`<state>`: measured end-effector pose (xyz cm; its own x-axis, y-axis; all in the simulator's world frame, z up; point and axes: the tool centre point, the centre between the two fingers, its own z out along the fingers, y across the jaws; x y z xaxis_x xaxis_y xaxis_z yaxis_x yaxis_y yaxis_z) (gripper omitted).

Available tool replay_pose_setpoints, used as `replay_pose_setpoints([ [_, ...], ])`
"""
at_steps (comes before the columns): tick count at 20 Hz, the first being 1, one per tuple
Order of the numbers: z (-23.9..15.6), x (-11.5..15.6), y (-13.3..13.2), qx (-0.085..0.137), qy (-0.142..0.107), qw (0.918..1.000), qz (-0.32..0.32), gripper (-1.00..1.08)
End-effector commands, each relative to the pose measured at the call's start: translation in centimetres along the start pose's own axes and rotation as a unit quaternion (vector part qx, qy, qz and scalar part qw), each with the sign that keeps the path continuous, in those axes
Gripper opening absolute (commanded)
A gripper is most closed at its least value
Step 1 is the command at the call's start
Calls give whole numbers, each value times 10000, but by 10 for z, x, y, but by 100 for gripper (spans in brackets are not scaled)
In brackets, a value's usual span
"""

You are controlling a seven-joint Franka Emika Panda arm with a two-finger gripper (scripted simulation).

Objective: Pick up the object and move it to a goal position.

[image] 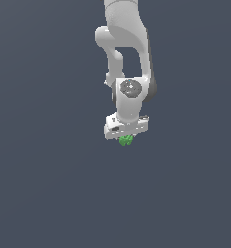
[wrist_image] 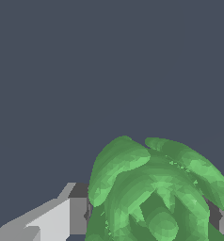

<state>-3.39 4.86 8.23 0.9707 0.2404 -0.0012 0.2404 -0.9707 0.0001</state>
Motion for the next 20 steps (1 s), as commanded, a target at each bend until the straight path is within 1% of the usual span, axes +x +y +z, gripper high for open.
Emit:
replay_pose_setpoints([
  [1, -19, -2, 9, -1, 5, 10000, 1, -100],
  [6, -66, -9, 32, 2, 6, 10000, -1, -100],
  [20, -220, -28, 107, 15, 11, 10000, -5, -100],
])
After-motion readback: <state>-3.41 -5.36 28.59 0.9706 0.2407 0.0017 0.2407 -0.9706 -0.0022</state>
